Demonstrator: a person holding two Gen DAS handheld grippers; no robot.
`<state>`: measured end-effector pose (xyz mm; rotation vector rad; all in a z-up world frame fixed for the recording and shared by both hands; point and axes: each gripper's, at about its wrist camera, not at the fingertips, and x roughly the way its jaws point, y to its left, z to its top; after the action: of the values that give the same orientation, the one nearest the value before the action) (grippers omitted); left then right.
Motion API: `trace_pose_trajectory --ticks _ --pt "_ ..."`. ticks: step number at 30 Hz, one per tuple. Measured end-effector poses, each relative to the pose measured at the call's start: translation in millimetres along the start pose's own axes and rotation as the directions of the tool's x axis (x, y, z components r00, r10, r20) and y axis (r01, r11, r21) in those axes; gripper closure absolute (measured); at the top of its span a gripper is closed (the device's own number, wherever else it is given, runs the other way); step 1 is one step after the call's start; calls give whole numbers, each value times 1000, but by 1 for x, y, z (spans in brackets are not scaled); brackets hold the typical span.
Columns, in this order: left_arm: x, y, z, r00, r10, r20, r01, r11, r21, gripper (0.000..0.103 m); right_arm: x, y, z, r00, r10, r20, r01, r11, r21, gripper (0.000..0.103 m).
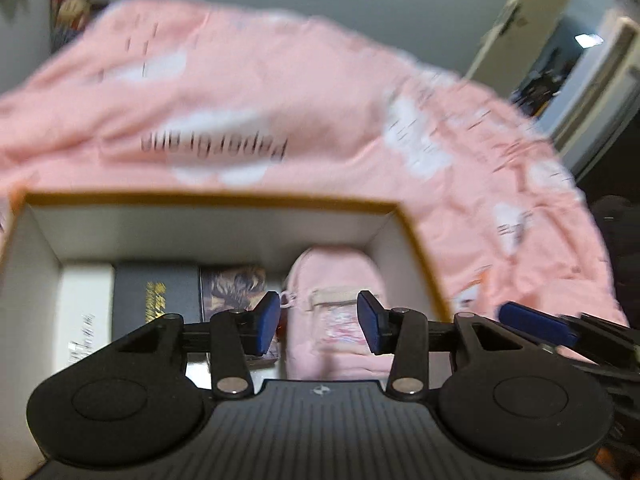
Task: Organize objects
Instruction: 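Move both tools back to the plush toys beside the box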
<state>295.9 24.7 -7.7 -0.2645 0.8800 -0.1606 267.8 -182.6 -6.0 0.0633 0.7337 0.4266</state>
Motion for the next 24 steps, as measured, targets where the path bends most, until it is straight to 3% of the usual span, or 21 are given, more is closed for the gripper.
trace_pose_trajectory --ticks 5,9,15,17,22,24 --pt "-76 -11 -31 991 -78 109 68 994 84 54 -43 21 -24 996 49 72 -47 998 -39 59" --pt "-115 -5 -67 989 -69 129 60 996 66 60 -68 40 -56 997 42 69 -38 997 -65 59" --pt "-126 11 -124 999 19 43 -20 999 27 62 -84 64 -103 999 32 9 -31 997 -77 62" --pt "-123 18 -141 999 44 -11 -44 999 15 68 -82 72 -118 999 30 -31 -32 995 -93 70" --pt "-109 22 -174 992 96 -79 -93 995 38 69 -75 83 -149 995 -30 -99 16 990 -137 78" --pt "-103 18 -178 992 82 -92 -78 996 47 68 -75 83 -157 993 -37 -116 21 991 -135 78"
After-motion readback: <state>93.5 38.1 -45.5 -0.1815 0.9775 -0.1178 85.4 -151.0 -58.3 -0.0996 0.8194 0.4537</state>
